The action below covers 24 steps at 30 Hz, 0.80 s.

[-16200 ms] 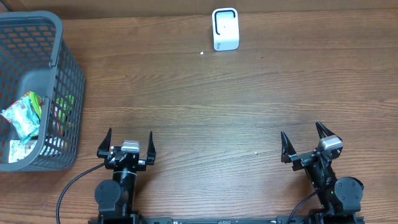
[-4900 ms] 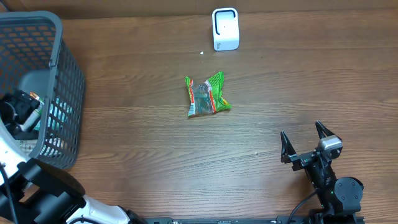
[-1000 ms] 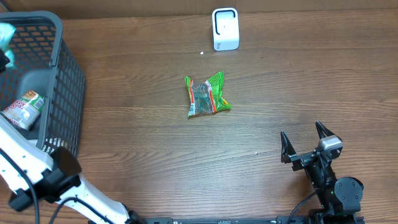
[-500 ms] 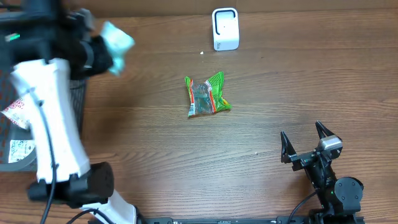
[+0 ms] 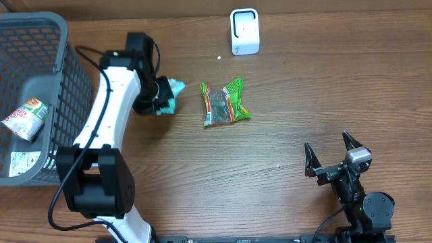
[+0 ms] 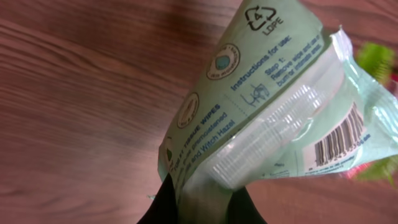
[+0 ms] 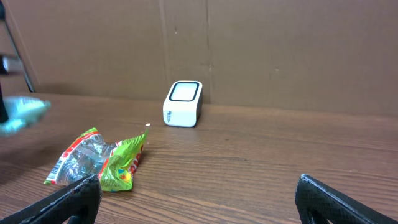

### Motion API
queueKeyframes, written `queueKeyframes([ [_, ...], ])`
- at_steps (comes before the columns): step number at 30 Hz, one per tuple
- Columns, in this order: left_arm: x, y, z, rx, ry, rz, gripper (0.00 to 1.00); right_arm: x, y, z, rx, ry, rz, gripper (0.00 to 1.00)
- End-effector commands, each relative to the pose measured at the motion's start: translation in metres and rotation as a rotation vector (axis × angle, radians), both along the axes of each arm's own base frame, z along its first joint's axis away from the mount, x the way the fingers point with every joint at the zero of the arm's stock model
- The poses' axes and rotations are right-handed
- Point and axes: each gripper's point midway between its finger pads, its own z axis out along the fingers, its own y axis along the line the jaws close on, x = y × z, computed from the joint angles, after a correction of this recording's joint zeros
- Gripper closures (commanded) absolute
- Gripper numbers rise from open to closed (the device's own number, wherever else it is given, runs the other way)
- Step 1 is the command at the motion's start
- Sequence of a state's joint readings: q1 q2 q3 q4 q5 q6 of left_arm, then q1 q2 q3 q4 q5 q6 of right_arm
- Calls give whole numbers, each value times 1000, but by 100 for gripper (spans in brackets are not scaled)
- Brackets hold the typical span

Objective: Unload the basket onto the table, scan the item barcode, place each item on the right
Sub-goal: 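Place the mint-green wipes pack left of the green bag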

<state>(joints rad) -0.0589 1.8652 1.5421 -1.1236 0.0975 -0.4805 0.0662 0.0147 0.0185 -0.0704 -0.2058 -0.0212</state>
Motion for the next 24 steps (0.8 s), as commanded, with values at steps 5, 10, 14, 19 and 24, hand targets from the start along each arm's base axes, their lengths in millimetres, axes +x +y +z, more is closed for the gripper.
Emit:
queueKeyframes([
  [5, -22, -22, -43, -66, 65, 81, 95, -1, 2, -1, 7, -5, 11, 0],
  [10, -27, -31, -43, -106, 78, 27, 39, -1, 2, -1, 6, -5, 11, 0],
  [14, -21, -38, -32, -140, 50, -44, 35, -1, 2, -1, 7, -5, 11, 0],
  [19, -1, -30, 8, -90, -24, -76, 34, -1, 2, -1, 7, -5, 11, 0],
  [24, 22, -10, 79, 36, -138, -96, 34, -1, 2, -1, 6, -5, 11, 0],
])
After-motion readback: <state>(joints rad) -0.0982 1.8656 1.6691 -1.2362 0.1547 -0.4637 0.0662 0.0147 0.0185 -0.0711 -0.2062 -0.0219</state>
